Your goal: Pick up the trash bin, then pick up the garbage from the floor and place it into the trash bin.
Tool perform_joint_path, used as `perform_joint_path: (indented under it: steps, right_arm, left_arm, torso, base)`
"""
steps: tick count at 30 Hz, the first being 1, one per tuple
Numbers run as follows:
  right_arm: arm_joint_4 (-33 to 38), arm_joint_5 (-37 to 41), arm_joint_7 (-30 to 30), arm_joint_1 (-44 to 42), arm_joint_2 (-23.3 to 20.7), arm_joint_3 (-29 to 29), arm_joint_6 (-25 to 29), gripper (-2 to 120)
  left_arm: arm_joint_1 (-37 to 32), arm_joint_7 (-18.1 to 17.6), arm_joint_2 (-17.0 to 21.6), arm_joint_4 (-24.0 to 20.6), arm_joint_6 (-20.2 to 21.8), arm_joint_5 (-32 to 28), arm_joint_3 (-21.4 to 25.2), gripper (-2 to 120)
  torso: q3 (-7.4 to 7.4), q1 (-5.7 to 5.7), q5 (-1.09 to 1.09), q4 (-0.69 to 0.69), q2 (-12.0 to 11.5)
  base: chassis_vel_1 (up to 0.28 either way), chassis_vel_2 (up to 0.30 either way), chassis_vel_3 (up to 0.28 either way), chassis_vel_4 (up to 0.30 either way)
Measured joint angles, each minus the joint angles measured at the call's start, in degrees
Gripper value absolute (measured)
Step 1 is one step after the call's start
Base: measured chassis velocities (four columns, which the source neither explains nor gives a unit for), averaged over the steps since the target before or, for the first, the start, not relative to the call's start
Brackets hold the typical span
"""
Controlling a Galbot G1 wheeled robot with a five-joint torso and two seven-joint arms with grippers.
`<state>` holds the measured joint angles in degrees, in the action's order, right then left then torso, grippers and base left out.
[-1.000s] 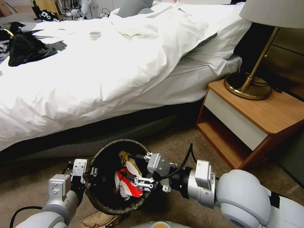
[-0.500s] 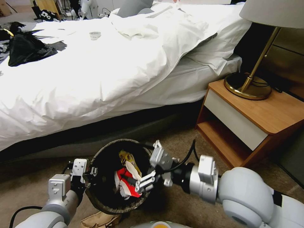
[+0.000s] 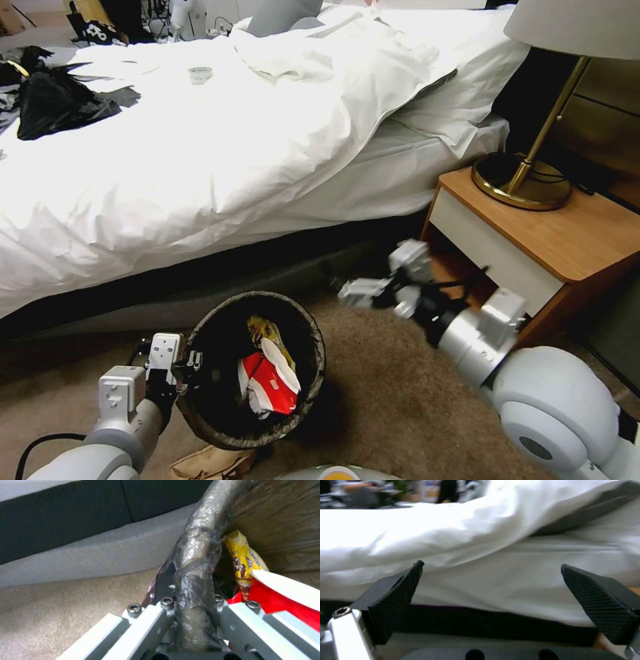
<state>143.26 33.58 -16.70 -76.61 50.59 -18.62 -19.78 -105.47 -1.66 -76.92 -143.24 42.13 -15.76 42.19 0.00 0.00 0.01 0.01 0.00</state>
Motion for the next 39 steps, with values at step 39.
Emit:
perform_joint_path:
  steps: [39]
  right_arm:
    - [-6.3,-26.7,5.5,-22.9,16.1,-9.9,17.2,100]
  left_arm:
    - [-1.0,0.1,-1.8,0.0,0.0,-0.1,0.5,1]
  torso:
    - [0.00,0.00,-0.02,-0.02,0.0]
  base:
    - [0.000,0.000,0.000,0.000]
